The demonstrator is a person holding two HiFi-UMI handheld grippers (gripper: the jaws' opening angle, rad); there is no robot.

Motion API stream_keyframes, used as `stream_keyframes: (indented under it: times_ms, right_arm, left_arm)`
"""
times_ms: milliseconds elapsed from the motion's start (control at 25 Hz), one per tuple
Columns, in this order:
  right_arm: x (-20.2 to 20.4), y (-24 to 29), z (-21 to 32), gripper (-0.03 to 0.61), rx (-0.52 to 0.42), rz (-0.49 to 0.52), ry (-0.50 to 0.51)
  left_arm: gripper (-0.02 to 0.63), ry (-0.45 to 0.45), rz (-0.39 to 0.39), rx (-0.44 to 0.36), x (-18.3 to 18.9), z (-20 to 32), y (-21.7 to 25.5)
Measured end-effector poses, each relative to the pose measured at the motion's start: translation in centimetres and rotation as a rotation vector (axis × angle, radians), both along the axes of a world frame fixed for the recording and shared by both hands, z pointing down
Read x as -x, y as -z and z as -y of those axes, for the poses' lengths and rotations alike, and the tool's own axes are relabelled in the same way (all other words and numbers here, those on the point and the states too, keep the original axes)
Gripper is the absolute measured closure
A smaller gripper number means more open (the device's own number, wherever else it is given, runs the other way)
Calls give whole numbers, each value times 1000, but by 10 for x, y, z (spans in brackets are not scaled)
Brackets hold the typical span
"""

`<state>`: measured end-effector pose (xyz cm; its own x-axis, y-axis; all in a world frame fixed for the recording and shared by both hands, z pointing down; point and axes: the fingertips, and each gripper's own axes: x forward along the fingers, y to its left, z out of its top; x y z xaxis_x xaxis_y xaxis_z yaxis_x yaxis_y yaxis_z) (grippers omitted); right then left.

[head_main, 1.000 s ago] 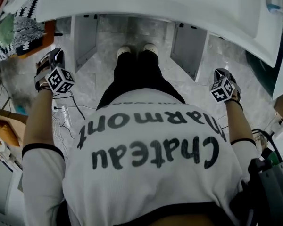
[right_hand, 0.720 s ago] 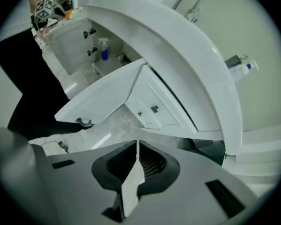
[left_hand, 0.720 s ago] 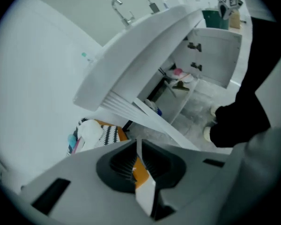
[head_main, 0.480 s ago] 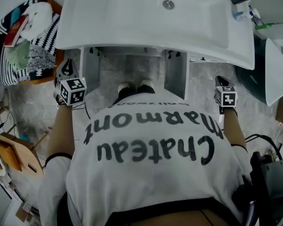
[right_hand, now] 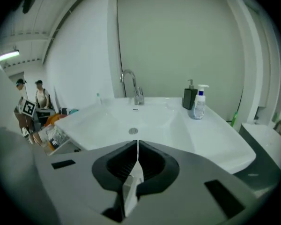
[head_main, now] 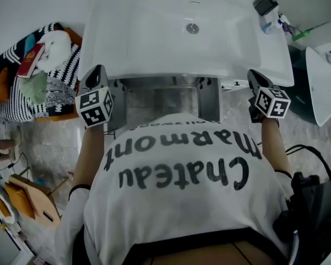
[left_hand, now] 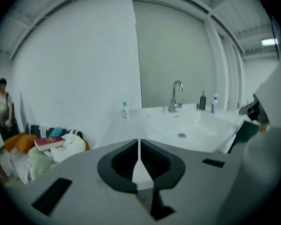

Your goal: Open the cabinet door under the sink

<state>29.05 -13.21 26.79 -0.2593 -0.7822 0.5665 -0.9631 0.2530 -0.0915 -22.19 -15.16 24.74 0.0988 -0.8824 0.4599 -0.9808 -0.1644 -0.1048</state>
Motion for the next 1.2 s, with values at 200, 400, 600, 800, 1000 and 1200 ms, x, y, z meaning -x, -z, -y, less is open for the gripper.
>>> stream_keyframes:
  times_ms: [200,400,600,800,1000,1200]
  right_arm:
    - [47,42,23,563,-84,191,17]
    - [92,52,39,563,-87,255,29]
    - [151,49,49,566,-48,289,160]
    - [195,51,55,568,-34,263,264]
    - [232,38,49,568,29,308,328]
    - [249,25,35,568,91,354,370]
  left_arm:
    - [594,-62,-308,-27,-29,11,32]
    - [597,-200,-611,-101,-70,10,80]
    - [597,-312,-585,-75,-108,8,87]
    - [597,-320,-515,-33,-129,10,70]
    - [597,-304,-479,4,-139,9,55]
    - [597,-327,-427,14,-146,2,41]
